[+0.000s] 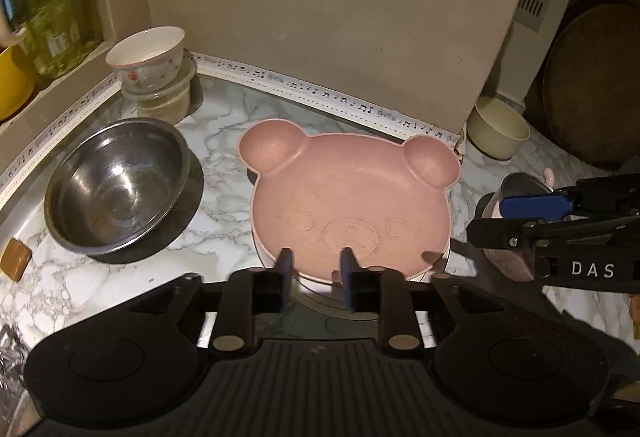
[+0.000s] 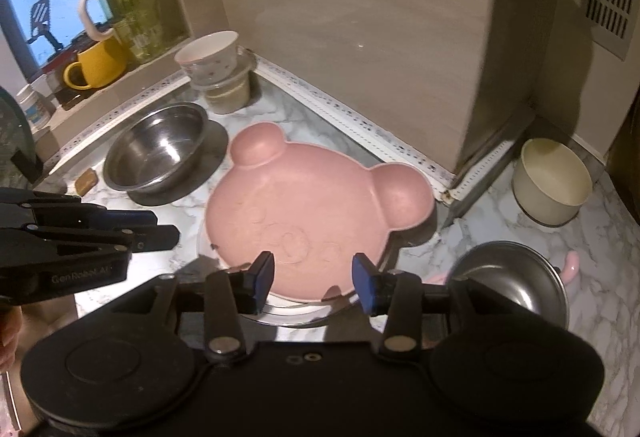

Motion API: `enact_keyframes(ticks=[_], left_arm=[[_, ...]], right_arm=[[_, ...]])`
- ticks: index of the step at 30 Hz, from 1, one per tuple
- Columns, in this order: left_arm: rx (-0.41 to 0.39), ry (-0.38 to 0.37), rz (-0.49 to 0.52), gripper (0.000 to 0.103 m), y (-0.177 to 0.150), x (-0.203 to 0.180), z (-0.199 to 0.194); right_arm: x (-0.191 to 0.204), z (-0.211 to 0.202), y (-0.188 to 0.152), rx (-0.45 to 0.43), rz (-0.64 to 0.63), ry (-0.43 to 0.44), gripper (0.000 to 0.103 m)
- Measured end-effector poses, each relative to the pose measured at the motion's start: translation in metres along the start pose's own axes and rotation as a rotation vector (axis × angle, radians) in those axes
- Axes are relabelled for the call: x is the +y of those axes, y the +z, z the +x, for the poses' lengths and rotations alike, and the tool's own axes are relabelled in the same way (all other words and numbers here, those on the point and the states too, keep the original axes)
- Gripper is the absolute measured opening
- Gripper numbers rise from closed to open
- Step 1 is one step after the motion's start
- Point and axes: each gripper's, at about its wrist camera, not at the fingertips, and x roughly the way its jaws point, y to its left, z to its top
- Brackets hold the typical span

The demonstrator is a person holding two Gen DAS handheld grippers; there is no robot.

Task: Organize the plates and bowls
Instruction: 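Lower the bear plate onto the white plates and open both grippers, then move both grippers to the rim of the large stainless steel bowl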

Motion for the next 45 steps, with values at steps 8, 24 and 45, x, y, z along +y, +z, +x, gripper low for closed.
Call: enact_keyframes(ticks=[8,24,45], left_arm=[[-0.078,0.072,-0.028,0.069,-0.003,0.025,-0.022],[-0.158,0.246,-0.192,0.078,0.006,0.118,-0.033],[-0.048,0.319,-0.389,0.079,0.033,0.211,0.055]], right_arm=[[0.024,0.009,0.014,-0.003,-0.030,0.050,0.061],[0.085,0.063,0.075,-0.065,-0.147,0.131,0.103],[0.116,0.202,0.130,0.084,-0.092,0.133,0.084]])
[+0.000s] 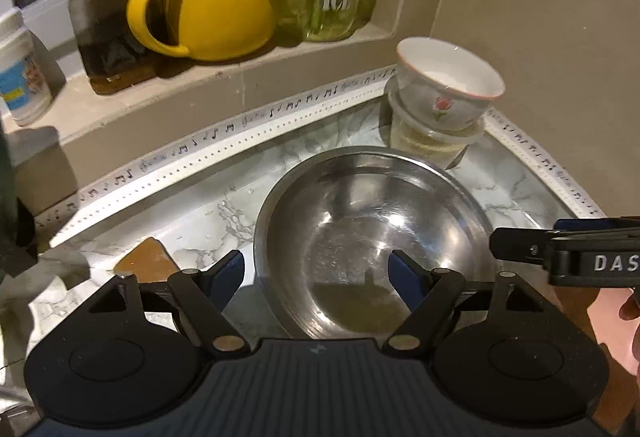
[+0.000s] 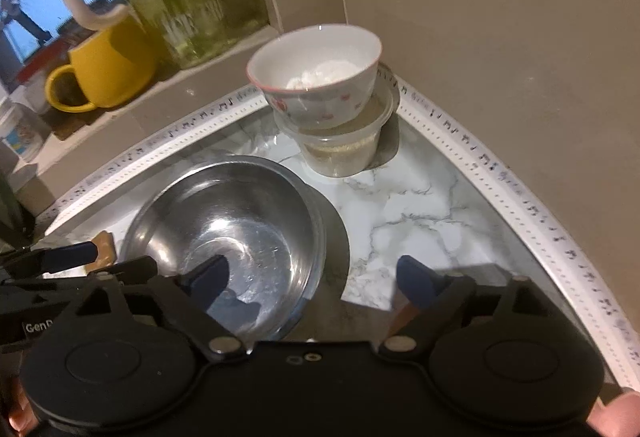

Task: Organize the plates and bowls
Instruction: 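Move both grippers to the rim of the large stainless steel bowl, then close both grippers on the rim of the steel bowl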

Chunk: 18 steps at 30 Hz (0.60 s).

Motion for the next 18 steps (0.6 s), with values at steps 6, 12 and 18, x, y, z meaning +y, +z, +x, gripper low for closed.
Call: enact_keyframes(ticks=[6,12,18], left_arm=[[0.024,0.016,-0.028,0.078,0.005,0.009,0.024],[0.043,0.010,-0.030,0.061,0.008,0.012,0.040],[0.049,0.030,-0.030,0.043,0.010,0.014,0.048]], right_arm=[[-0.002,0.024,0.001,0.043,0.017,0.007,0.066],[0.001,0.033,0.001,0.063,0.011,0.020,0.047],[0.000,0.038,0.002,0.070,0.034,0.018,0.031]])
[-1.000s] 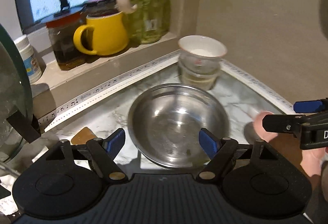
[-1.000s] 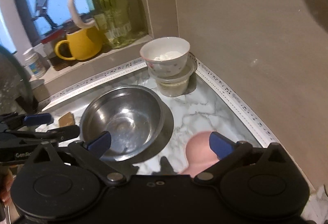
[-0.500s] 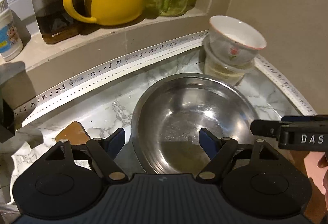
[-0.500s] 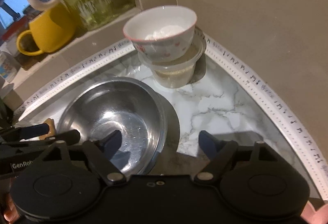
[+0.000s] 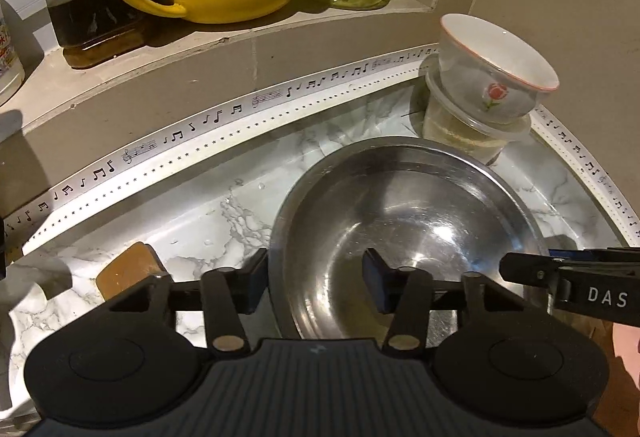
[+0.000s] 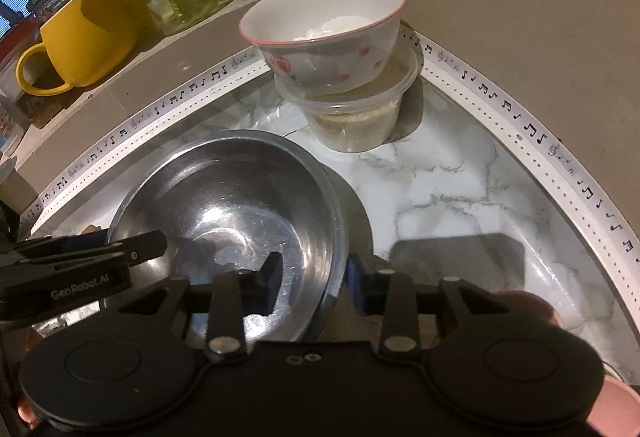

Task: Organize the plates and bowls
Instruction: 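Close both grippers on the rim of the steel bowl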

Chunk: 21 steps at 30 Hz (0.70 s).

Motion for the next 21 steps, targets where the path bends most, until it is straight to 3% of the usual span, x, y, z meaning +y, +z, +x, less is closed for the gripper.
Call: enact_keyframes(ticks=[5,8,21], left_arm=[[0.019,0.020,-0.031,0.024,0.001,0.009,0.005],[0.020,0.029,-0.031,0.017,0.000,0.011,0.005],[0.004,0.012,0.006,0.016,-0.018,0.006,-0.037]], right_arm=[[-0.006,0.000,-0.001,-0.007,0.032,-0.023,0.013],[-0.010,-0.002,-0.002,-0.009,0.047,-0.020,0.012],[-0.005,-0.045,-0.024,-0.029,0.032,-0.025,0.012]])
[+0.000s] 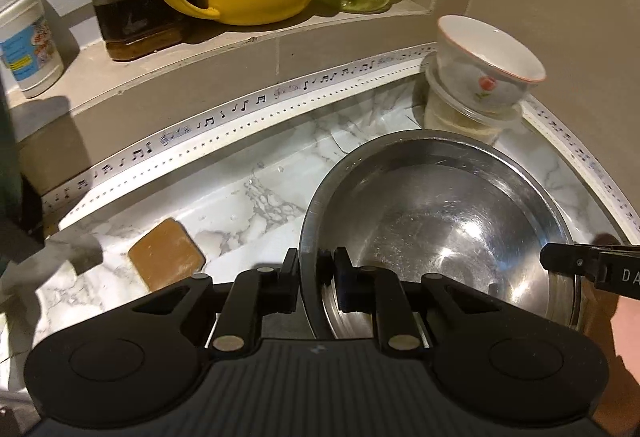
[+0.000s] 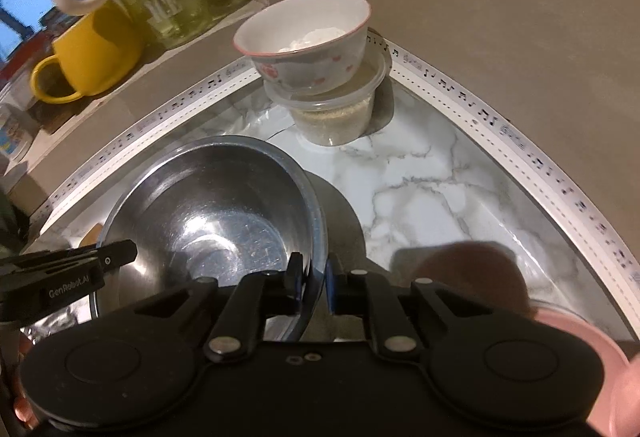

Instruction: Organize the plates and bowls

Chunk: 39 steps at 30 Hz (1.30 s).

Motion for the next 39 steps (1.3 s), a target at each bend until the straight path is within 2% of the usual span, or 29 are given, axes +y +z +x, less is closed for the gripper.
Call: enact_keyframes(ticks=[16,23,29,39], left_arm=[[0.001,-0.033,0.042,0.016,-0.051,-0.011,-0.092],[0.037,-0.091,0.062,0.016,-0.083,-0.016,-0.117],[0.061,-0.119,0.095,0.016,-0.116,-0.024,-0.133],[0.117,-0.127,0.132,0.016,-0.164,-0.037,-0.139]], right_arm=[[-0.009,-0.092,-0.064,-0.007,-0.004,0.043,0.012],[-0.019,-0.125,-0.104,0.010,-0.008,0.065,0.013],[-0.029,-0.140,-0.139,0.050,-0.025,0.069,0.013],[-0.052,-0.146,-0.192,0.118,0.025,0.090,0.014]])
